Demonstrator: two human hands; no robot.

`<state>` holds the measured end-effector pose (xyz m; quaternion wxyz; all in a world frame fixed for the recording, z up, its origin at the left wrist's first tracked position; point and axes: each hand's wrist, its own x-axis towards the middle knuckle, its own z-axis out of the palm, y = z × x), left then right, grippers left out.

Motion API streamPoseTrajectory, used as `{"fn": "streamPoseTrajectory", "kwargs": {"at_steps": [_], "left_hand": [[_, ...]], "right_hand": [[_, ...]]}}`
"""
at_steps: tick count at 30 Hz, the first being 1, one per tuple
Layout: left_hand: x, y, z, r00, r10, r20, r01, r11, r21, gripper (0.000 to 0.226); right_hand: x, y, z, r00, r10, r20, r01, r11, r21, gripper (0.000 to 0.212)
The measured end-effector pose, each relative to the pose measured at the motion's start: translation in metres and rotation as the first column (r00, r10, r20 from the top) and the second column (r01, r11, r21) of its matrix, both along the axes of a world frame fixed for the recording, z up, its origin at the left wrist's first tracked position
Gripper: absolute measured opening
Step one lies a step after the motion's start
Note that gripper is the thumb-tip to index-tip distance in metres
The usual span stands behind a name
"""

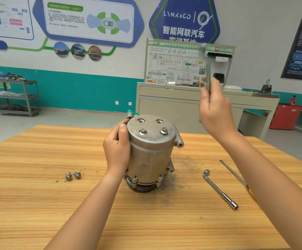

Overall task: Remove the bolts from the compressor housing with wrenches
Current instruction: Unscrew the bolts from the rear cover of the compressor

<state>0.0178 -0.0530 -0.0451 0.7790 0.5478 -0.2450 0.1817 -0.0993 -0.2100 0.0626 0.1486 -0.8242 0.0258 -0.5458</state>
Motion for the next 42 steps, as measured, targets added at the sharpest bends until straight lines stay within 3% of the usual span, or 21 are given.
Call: {"fn": "streamPoseTrajectory", "kwargs": {"at_steps": [3,5,7,12,22,29,38,40,42], "left_hand": [[-0.001,-0.001,-0.001,1.000,-0.005,0.022,0.004,1.000,0.015,0.029],[-0.001,-0.002,0.000,0.999,-0.023,0.024,0.022,1.000,0.021,0.028],[-0.002,-0.004,0.001,0.999,-0.024,0.021,0.023,0.999,0.022,0.031],[-0.001,-0.004,-0.001,1.000,-0.015,0.023,0.014,0.999,0.035,0.032],[-0.002,-0.002,-0.001,1.000,-0.004,0.025,0.003,1.000,0.013,0.039],[-0.001,-0.003,-0.002,1.000,0.008,0.023,-0.008,1.000,0.027,0.034],[-0.002,-0.004,-0.001,1.000,0.008,0.024,-0.009,0.999,0.030,0.032],[-0.001,-0.003,-0.003,1.000,0.006,0.027,-0.007,1.000,0.022,0.032],[0.000,-0.002,-0.003,1.000,0.001,0.025,-0.001,1.000,0.010,0.035]], "right_hand": [[-0.042,0.012,-0.018,0.923,-0.295,-0.248,0.199,0.916,-0.349,0.042],[-0.060,0.018,-0.030,0.789,-0.465,-0.401,0.266,0.848,-0.459,0.045],[-0.066,0.025,-0.038,0.711,-0.529,-0.463,0.267,0.812,-0.519,0.049],[-0.061,0.034,-0.039,0.610,-0.610,-0.506,0.313,0.772,-0.553,0.060],[-0.057,0.048,-0.025,0.500,-0.727,-0.470,0.329,0.662,-0.674,0.076],[-0.061,0.051,-0.021,0.479,-0.720,-0.502,0.272,0.666,-0.695,0.072],[-0.065,0.056,-0.041,0.495,-0.764,-0.414,0.324,0.605,-0.728,0.071],[-0.066,0.048,-0.043,0.525,-0.774,-0.354,0.373,0.583,-0.722,0.061],[-0.061,0.031,-0.047,0.691,-0.691,-0.211,0.389,0.602,-0.697,0.044]]}}
